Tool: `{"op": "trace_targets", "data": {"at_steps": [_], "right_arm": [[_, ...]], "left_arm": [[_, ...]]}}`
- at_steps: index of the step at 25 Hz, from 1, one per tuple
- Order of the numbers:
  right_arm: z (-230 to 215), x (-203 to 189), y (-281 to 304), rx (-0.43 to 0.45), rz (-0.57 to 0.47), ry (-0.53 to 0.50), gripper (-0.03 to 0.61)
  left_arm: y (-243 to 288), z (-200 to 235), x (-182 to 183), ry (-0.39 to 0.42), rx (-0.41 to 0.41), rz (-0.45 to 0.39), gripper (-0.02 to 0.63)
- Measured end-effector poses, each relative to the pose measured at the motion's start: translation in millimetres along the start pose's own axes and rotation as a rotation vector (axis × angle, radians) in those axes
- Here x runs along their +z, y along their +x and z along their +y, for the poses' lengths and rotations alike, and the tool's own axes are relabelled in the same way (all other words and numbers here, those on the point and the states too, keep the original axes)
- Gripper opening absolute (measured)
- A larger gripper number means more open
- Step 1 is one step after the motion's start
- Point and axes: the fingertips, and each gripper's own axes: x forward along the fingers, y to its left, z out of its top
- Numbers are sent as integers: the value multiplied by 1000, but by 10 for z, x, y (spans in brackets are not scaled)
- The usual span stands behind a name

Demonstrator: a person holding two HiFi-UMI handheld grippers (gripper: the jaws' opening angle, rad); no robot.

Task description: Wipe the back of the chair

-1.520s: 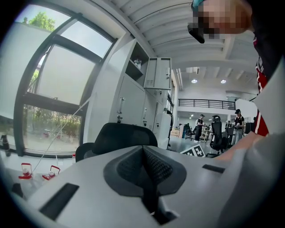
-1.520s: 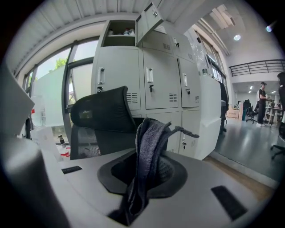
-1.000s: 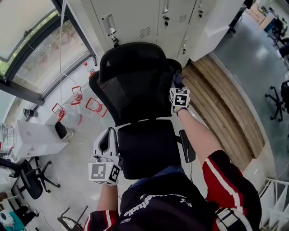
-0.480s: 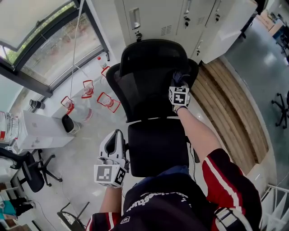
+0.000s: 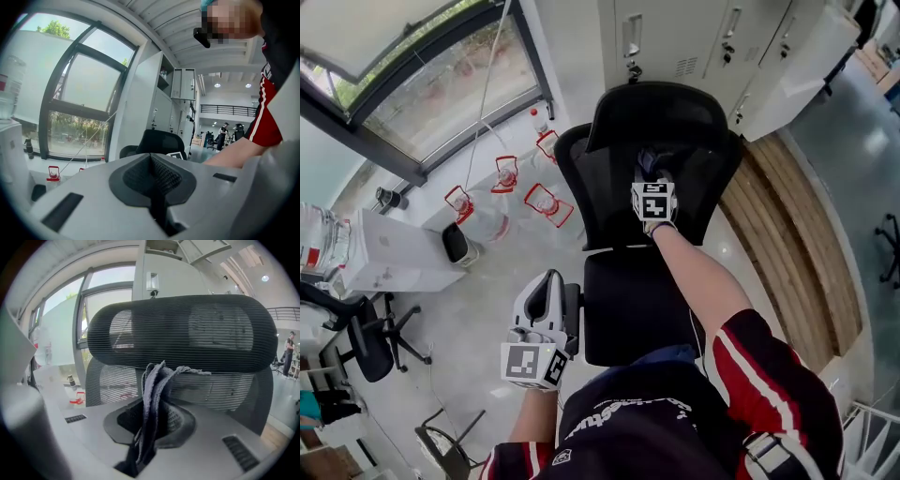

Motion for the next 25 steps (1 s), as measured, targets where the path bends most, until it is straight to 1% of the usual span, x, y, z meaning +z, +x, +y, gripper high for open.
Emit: {"op": "trace_targets", "data": {"at_steps": [8, 13, 16, 19, 22, 23, 25], "right_arm": [[986, 109, 247, 111, -7, 12, 72], [1502, 172, 364, 174, -12, 31, 72], [1812, 190, 394, 225, -12, 18, 72], [2028, 196, 422, 260, -11, 38, 72], [2241, 172, 408, 340, -15, 41, 72], [2285, 166, 378, 364, -21, 35, 72], [2286, 178, 296, 386, -42, 36, 71]], "left_arm": [[-264, 352, -72, -23, 77, 2, 23], [-391, 546, -59, -29, 124, -5, 23], [-489, 641, -73, -38, 151, -6, 23], [-569, 730, -93, -51, 169, -9, 23], [-625, 794, -99, -56, 181, -13, 23], [-638, 798, -94, -57, 182, -15, 25], [-645, 791, -80, -59, 178, -22, 24]]}}
